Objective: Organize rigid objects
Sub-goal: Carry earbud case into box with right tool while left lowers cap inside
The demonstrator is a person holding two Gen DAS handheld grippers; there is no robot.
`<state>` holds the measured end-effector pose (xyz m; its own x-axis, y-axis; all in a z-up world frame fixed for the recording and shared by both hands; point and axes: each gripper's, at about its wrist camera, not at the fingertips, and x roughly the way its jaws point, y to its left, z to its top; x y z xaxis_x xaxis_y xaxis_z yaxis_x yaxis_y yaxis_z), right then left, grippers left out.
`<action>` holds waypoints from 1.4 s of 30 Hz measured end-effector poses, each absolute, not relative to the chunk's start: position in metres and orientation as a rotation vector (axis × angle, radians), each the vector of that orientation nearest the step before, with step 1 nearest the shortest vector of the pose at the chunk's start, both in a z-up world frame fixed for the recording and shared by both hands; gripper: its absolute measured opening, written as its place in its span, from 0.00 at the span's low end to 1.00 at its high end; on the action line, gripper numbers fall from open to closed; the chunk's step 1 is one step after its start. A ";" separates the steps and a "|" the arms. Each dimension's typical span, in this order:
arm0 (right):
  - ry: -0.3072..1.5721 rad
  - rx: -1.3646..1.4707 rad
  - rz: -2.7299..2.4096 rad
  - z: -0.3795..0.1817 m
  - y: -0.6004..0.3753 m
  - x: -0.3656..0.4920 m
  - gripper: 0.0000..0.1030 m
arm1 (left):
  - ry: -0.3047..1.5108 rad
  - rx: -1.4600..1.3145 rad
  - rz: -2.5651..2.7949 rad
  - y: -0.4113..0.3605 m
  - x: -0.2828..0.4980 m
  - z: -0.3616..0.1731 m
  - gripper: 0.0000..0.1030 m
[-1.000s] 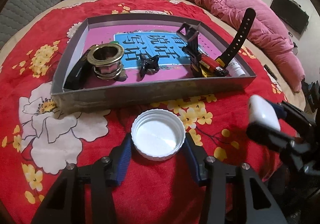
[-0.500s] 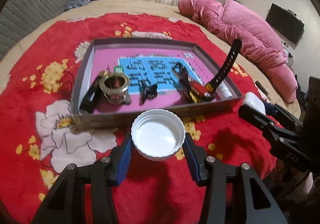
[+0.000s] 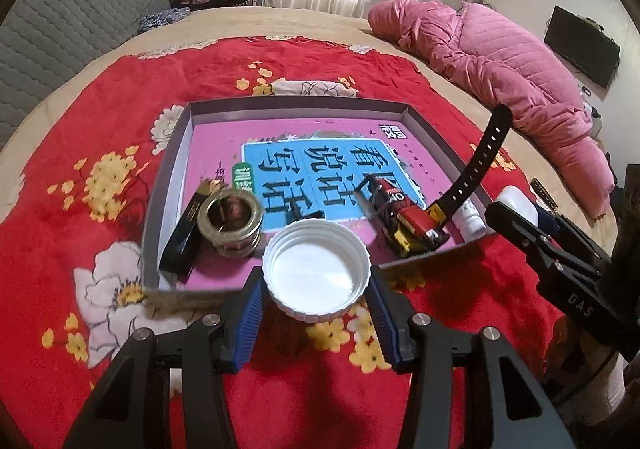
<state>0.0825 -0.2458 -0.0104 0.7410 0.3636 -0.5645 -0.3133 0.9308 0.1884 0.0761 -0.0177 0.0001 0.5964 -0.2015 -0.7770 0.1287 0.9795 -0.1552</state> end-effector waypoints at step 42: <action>0.666 -0.036 0.328 -0.033 -0.243 0.109 0.62 | 0.949 -0.073 -0.106 -0.033 0.113 -0.025 0.48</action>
